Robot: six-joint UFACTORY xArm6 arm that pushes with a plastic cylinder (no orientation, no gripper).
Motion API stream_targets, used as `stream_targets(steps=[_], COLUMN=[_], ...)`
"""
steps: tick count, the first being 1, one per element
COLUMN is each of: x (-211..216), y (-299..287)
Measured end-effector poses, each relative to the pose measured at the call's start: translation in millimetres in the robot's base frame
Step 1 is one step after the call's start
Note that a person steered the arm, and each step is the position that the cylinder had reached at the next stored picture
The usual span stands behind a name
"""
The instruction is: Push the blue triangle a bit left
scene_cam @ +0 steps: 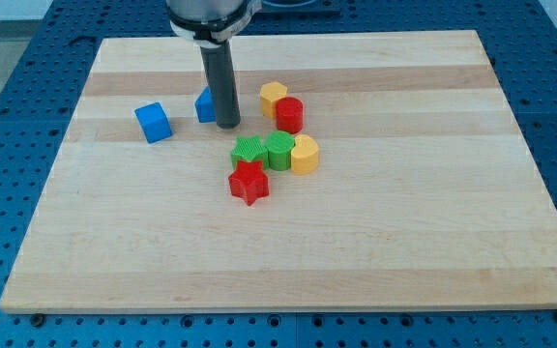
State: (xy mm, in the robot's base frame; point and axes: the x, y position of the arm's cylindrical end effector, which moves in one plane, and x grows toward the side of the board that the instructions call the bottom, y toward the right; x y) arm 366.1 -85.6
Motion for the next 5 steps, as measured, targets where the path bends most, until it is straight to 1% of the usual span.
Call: stream_targets(steps=[1, 3, 5], x=[-17.1, -21.0, -21.0], y=[0.0, -8.0, -34.2])
